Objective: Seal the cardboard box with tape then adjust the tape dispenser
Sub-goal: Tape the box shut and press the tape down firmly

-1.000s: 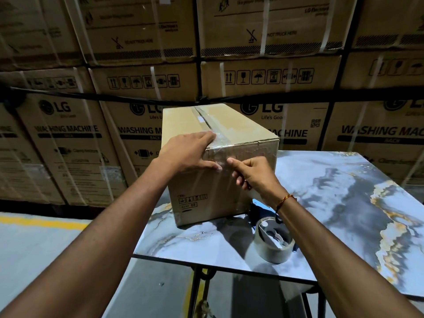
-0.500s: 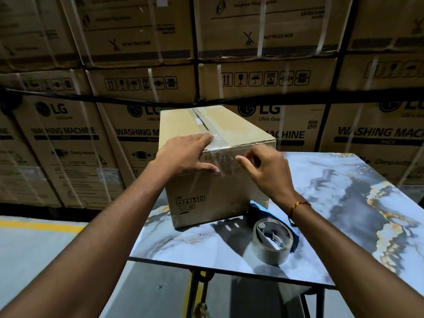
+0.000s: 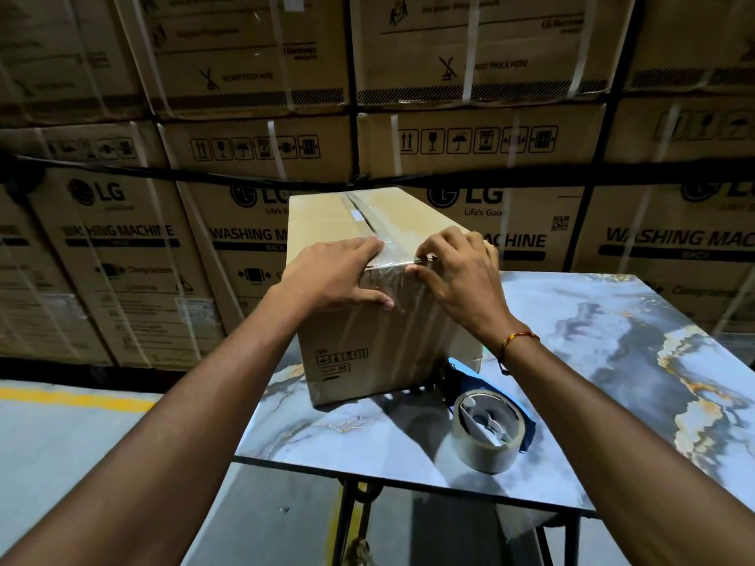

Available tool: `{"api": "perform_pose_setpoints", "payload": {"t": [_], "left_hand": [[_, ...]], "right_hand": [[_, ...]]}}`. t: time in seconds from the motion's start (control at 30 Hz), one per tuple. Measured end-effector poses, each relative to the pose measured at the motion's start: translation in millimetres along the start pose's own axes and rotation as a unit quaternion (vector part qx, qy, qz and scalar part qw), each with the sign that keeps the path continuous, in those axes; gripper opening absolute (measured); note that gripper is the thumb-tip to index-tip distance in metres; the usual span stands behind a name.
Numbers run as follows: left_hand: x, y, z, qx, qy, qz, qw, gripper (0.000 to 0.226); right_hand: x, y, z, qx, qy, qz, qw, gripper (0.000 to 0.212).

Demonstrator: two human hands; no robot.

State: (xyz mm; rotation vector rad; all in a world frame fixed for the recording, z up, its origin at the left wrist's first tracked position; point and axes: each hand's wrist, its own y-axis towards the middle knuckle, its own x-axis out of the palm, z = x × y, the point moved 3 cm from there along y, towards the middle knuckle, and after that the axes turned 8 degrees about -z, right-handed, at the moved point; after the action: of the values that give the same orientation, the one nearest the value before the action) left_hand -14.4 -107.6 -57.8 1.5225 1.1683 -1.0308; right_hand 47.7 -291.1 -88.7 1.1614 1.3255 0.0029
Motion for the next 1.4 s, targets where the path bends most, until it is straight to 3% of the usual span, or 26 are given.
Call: {"api": "perform_pose_setpoints", "payload": {"t": [0.23,0.43,0.53,0.73,0.83,1.0,1.1,1.23,1.4], "left_hand": [[-2,0,2,-0.003,0.003,-0.006,1.000,0.100],[1,3,-7,0.010,-0.033,-0.071,0.997,0.121],[-2,1,-3,0.005,-0.058,-0.060,0.997,0.109],[1,-1,17,-0.064,-0.002,0.063,0.996,0.088],[8,0,22,-0.095,0.026,0.091,0.991,0.077],[5,0,27,-0.079,0.068,0.109,0.989,0.054],[1,2,24,-0.065,0.086,0.083,0.991,0.054],[-8,4,11,-0.035,0.072,0.000,0.997,0.085],[-15,5,6,0.010,0.024,-0.031,0.999,0.055]], "right_hand": [[-10,1,9,-0.008,0.054,-0.046,0.997,0.018],[-10,-1,11,-0.009,0.068,-0.072,0.995,0.023],[-11,0,11,-0.008,0.076,-0.072,0.995,0.022],[-11,-1,9,0.003,0.087,-0.065,0.994,0.021],[-9,-2,9,0.003,0.085,-0.066,0.994,0.021],[-8,-3,8,-0.003,0.082,-0.066,0.994,0.023],[-9,-4,8,-0.005,0.084,-0.072,0.994,0.024],[-11,-3,6,-0.006,0.090,-0.083,0.992,0.027],[-14,-2,5,0.002,0.110,-0.101,0.989,0.029]]}}
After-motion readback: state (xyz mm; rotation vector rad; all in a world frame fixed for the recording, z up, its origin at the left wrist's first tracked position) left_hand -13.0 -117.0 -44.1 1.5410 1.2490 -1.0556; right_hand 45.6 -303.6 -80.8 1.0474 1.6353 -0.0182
